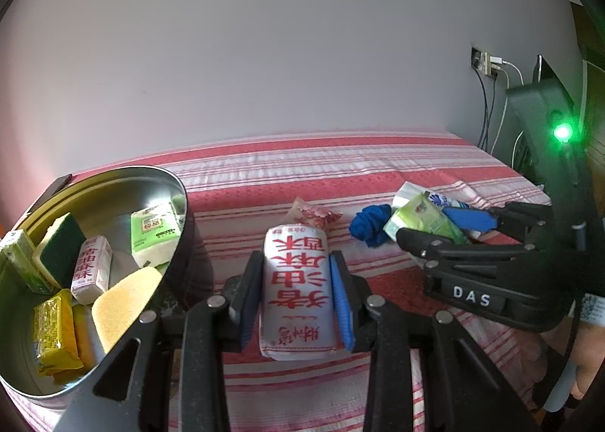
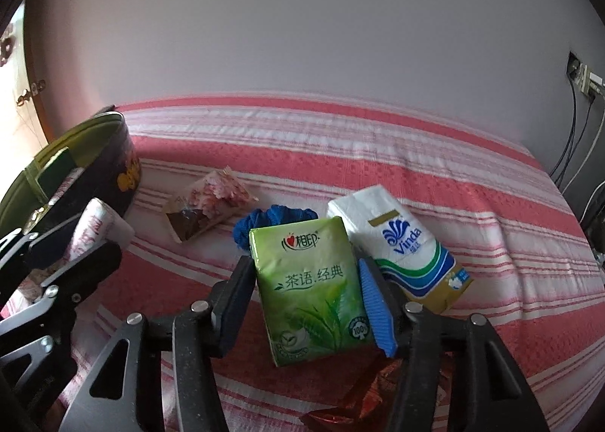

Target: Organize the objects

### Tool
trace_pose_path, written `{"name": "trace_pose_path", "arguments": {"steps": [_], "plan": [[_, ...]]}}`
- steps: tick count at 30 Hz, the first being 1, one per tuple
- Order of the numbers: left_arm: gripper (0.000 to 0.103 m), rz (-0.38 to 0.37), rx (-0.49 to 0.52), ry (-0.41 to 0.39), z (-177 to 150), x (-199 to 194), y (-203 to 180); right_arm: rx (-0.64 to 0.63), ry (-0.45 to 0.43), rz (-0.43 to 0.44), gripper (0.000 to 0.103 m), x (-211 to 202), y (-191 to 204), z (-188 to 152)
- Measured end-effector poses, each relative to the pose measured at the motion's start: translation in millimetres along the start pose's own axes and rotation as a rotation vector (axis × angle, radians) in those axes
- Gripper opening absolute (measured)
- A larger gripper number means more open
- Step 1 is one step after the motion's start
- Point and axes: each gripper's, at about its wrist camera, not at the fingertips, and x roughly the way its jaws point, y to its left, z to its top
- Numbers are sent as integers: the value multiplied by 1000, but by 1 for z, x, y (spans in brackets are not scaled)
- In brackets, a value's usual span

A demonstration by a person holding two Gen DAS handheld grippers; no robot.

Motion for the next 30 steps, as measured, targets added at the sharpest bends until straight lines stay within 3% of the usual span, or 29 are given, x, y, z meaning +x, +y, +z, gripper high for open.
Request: {"name": "trace_pose_path", "arguments": {"steps": [15, 30], "plan": [[34, 10, -3, -50, -2, -7, 0, 11, -228, -12, 58, -39, 2, -3], [34, 29, -13, -124, -3, -18, 3, 34, -333, -14, 58, -56, 1, -8]]}}
